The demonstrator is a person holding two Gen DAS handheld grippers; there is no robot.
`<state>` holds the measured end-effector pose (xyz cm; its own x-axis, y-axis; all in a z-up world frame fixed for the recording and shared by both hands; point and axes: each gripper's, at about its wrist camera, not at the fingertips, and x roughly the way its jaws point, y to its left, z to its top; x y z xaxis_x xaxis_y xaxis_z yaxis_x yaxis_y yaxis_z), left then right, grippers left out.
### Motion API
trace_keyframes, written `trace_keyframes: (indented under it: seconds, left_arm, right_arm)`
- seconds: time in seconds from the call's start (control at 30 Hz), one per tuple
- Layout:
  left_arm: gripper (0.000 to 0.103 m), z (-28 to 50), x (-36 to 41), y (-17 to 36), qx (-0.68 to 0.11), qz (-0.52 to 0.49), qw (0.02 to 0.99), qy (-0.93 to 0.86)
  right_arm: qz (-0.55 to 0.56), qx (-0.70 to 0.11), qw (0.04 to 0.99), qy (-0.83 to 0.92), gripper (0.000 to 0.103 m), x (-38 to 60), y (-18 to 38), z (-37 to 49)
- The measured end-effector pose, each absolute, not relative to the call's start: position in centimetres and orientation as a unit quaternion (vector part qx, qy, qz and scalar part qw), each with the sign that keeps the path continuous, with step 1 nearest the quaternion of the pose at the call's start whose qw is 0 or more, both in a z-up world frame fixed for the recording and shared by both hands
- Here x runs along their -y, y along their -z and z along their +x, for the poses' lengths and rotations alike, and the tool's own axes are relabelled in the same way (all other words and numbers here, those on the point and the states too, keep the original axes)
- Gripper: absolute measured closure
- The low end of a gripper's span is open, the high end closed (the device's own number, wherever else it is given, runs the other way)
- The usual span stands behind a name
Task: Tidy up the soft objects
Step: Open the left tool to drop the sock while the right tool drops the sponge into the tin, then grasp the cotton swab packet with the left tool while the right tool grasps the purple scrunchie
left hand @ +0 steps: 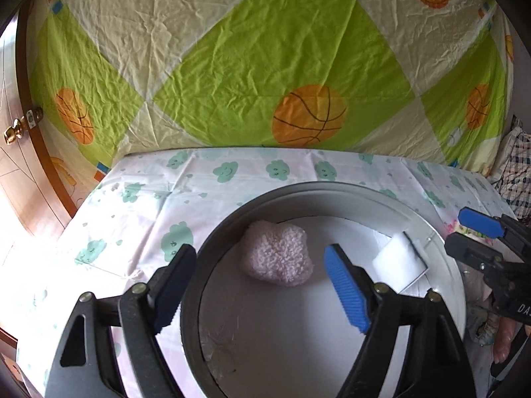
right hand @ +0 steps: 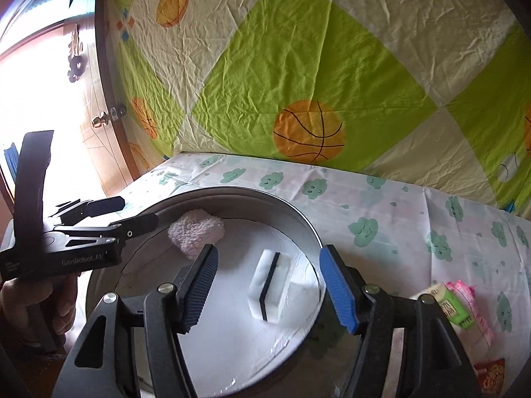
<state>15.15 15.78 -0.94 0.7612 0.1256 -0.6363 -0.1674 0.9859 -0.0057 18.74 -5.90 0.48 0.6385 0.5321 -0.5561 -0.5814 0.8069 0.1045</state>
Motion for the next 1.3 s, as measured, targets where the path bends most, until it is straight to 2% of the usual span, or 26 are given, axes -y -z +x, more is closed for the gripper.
trace_keyframes:
  seconds: [0.07,0.27,0.5,0.77,1.0,1.07,1.1,1.3]
  left_arm:
    - [0.021,13.7,-14.9,0.7,-0.316,-0.033,0.946,-0.069]
    - [0.019,9.5,-9.7,0.8,-0.272,-0.02,0.962,-0.03]
    - [0.019,6.7,-1.6,2.4,-0.262,-0.003,0.964,0.042]
    - [0.018,6.8,5.7,4.6,-0.298,0.023,0.949,0.101]
    - [0.018,8.5,8.9,6.2,-0.356,0.004,0.928,0.107]
    - [0.007,8.8,9.5,6.3,-0.367,-0.008,0.925,0.103]
    - [0.006,9.1,9.7,6.4,-0.372,-0.013,0.923,0.102]
    - [0.005,11.5,11.3,7.7,-0.411,-0.019,0.908,0.072]
  right_arm:
    - [-0.036,-0.28,0.909,-0.306,0.032,8.3,-0.7,16.8]
    - [-0.002,-0.255,0.933,-0.253,0.031,16.6,-0.1,12.7]
    - [0.015,-0.234,0.957,-0.169,0.03,23.6,1.6,10.0]
    - [0.041,-0.241,0.958,-0.147,0.03,26.7,3.6,9.6]
    - [0.068,-0.233,0.959,-0.147,0.03,27.8,4.1,9.4]
    - [0.079,-0.233,0.959,-0.143,0.03,28.3,4.3,9.3]
    - [0.084,-0.234,0.959,-0.136,0.03,28.6,4.4,9.4]
    - [0.09,-0.245,0.958,-0.123,0.03,28.8,4.5,9.7]
